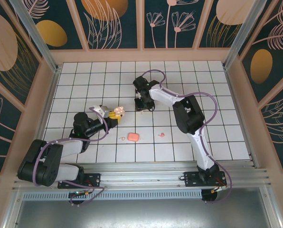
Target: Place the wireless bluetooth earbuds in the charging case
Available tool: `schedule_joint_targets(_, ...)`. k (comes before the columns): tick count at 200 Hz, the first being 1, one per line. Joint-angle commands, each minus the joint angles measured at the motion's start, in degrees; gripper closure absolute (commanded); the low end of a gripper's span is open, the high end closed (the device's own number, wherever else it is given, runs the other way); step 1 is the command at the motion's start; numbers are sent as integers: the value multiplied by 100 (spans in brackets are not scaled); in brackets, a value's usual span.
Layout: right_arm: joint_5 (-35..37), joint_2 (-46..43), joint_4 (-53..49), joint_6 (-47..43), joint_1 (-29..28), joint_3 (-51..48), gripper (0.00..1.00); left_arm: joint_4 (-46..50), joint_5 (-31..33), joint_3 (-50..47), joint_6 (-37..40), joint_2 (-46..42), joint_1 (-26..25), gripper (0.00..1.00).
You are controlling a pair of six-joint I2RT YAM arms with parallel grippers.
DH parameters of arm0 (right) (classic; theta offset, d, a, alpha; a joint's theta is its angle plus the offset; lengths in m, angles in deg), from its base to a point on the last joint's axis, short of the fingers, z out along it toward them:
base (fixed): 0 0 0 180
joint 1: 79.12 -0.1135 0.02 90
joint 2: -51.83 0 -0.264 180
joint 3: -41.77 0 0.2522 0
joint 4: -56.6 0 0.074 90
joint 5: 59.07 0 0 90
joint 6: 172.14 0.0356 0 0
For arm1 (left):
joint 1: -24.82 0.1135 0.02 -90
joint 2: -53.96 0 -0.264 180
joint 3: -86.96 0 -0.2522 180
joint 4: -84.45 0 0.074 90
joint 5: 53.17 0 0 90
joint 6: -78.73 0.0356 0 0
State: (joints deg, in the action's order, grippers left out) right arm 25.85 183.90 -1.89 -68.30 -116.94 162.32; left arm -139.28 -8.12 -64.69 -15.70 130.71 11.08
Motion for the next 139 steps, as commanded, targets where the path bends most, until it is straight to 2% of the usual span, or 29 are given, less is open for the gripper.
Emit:
schedule_joint_targets(1,159,175,-220,-30,-5,111,65,-5,-34,113,150,-64,37,91)
schedule_joint_targets(62,260,117,-334,11,-76,110,69,10,-28,113,166,-43,35,91)
schedule_joint_targets(103,407,67,-478,58,-143,132,66,28,-28,123,176,-39,38,91)
schedule_joint_targets(139,469,3,-502,75,-173,89,67,38,-37,136,177,-15,30,91)
